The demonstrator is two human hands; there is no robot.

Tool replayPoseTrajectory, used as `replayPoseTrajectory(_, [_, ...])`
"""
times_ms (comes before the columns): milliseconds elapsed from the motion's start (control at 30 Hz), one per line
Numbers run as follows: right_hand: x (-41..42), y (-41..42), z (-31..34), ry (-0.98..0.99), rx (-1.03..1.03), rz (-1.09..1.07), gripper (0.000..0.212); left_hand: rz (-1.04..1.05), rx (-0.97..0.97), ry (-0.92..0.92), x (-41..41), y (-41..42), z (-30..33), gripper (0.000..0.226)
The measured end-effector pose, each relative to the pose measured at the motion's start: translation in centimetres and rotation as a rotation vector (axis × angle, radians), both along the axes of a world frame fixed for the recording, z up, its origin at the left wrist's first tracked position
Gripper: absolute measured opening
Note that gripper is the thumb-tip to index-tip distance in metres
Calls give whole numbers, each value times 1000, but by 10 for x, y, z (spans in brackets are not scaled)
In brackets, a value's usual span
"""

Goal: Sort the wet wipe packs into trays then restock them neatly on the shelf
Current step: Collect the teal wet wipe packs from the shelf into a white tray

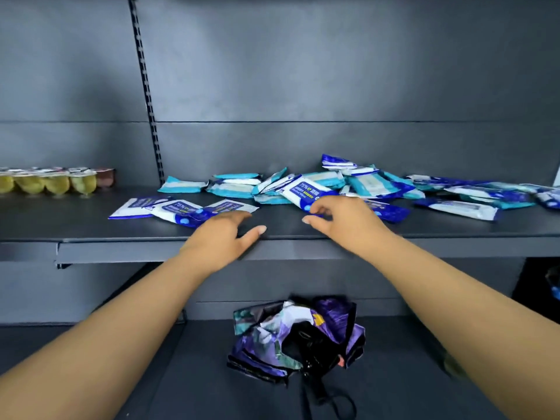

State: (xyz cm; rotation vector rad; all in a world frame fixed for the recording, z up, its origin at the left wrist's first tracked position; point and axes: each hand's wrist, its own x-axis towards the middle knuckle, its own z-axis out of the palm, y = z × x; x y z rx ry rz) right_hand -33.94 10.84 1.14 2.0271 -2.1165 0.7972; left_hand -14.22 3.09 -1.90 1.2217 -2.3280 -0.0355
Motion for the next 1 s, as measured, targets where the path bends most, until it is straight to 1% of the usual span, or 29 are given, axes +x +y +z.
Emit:
replayPoseTrajectory(67, [-5,-33,2,-45,43,81,30,58,-22,25,-9,-10,3,53])
replayPoseTrajectory(133, [-8,-71,3,-42,127,175,35,121,-48,45,-18,-19,1,53])
replayPoseTrajectory(167, [-7,-89,2,-28,171,216,39,155,-64,35,-21,-19,-2,58])
replayPoseTrajectory(233, [-6,-124,1,9,259,285,47,232,-148,22,-23,-21,-9,75])
replayPoseTrajectory(267, [-5,-138,0,27,297,304,50,250,-184,37,-22,-23,-12,79])
replayPoseTrajectory(367, [-7,-163,-2,34,365,302,57,264,-216,77,-18,-25,-15,76])
replayPoseTrajectory(467, [-21,-176,-1,113,391,284,55,291,-198,86,-20,-26,-14,78])
replayPoseTrajectory(567, [-36,-178,2,137,383,225,54,276,-188,92,-20,-26,-13,80])
replayPoseTrajectory(733, [-38,-172,4,170,482,204,64,261,-196,106,-19,-28,-14,76])
replayPoseTrajectory(833, [-40,-159,14,190,487,214,56,254,-197,109,-18,-29,-15,74])
replayPoseTrajectory(900, [-45,-151,20,164,463,250,42,244,-204,110,-18,-30,-16,73])
replayPoseTrajectory(1000, [-52,-152,25,-13,409,280,33,234,-229,121,-17,-31,-17,71])
